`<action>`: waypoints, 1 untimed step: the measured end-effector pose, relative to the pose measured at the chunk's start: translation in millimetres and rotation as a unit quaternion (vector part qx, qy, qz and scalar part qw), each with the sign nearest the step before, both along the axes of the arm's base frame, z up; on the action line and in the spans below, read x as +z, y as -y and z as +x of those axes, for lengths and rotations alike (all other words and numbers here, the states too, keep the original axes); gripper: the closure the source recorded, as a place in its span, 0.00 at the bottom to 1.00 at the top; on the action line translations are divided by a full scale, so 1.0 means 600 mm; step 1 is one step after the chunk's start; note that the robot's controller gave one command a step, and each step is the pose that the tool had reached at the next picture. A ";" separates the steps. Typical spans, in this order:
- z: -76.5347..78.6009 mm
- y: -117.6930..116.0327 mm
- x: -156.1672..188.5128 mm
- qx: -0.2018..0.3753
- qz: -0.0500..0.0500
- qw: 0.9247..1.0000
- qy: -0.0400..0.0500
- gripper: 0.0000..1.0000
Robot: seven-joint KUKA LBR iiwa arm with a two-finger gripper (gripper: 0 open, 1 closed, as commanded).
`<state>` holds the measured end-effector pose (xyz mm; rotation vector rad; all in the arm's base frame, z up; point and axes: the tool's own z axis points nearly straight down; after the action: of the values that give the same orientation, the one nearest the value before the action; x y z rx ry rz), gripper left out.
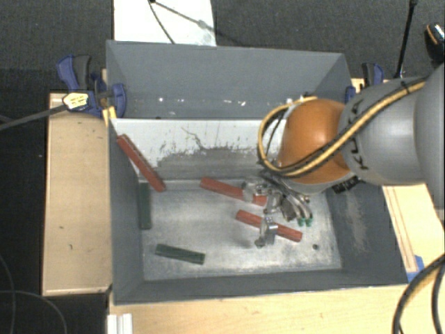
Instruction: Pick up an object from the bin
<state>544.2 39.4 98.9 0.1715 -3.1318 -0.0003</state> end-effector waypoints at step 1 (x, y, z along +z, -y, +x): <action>-0.076 0.139 -0.050 -0.065 -0.001 0.998 0.001 0.00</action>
Offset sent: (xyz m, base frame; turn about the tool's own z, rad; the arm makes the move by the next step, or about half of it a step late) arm -0.0435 -0.0791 -0.0289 0.1214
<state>498.8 -44.0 68.7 -0.0329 -3.1373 0.0039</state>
